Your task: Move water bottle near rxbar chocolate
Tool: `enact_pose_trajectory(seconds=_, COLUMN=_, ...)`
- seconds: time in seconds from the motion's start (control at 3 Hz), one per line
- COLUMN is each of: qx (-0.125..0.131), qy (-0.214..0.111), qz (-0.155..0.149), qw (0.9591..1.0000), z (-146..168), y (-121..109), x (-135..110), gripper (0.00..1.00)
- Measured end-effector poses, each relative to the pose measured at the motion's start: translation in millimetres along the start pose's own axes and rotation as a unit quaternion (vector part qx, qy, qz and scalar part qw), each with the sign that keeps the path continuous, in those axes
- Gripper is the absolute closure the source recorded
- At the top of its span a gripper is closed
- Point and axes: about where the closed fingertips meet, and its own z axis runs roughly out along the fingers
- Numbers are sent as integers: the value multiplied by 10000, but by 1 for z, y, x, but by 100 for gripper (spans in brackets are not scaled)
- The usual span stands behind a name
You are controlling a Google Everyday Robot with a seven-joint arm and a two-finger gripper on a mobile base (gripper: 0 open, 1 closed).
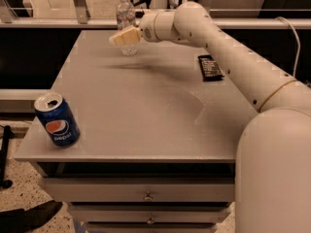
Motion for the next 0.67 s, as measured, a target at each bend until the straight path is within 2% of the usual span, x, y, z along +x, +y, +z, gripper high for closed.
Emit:
enact_pose_trajectory(seconds=0.33, qx=-21, qy=-104, qz=195, qw=9998, z=12, y=-3, x=-2, gripper=0)
enact_pose_trajectory(seconds=0.67, qx=-12, qy=-126, qz=350, qw=9993, z=14, y=-5, x=1, gripper=16)
